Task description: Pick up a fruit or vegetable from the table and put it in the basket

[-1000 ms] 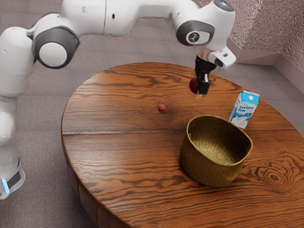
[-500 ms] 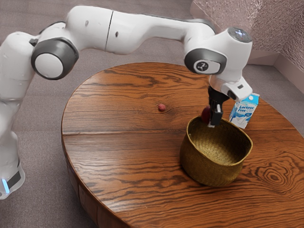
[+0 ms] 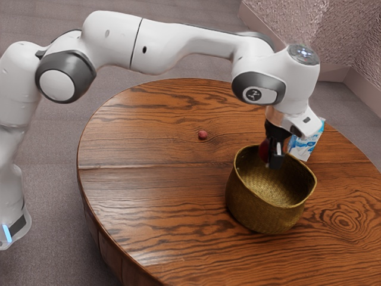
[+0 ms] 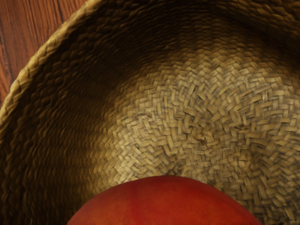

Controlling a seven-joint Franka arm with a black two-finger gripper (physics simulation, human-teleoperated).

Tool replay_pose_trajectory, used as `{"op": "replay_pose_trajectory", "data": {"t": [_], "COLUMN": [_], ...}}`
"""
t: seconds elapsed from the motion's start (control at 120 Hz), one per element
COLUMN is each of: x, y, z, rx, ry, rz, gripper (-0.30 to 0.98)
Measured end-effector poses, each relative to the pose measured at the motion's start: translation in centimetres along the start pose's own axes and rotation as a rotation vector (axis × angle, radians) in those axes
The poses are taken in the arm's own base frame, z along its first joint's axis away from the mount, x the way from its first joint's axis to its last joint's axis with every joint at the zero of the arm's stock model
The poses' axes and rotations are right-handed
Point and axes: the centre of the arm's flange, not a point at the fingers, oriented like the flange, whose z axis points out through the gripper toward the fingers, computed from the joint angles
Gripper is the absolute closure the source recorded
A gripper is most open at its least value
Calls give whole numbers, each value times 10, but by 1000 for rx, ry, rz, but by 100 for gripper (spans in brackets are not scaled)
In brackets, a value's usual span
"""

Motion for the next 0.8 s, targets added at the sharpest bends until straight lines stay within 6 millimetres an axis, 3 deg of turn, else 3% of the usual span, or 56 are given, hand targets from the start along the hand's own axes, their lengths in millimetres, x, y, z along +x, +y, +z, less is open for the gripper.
{"op": "replay_pose_trajectory", "data": {"t": [0.242,0.342,0.433,0.45,0.475,0.508,0.542,0.6,0.625,0.658,0.708,0.8], "x": [-2,-3,-3,-4,-9,-32,-66,-126,-154,-186,-219,-246], "y": [12,19,19,19,13,-11,-53,-125,-152,-186,-225,-254], "z": [7,8,8,6,-18,-84,-148,-225,-249,-264,-262,-250], "rx": [-3,-10,-14,-14,-6,24,60,124,147,169,183,77], "ry": [-38,-47,-51,-48,-21,36,72,88,77,34,-60,-156], "rz": [-6,-1,-3,-4,-11,-41,-112,-255,-319,-404,-510,-585], "gripper": [49,27,15,13,11,9,8,6,5,5,4,3]}}
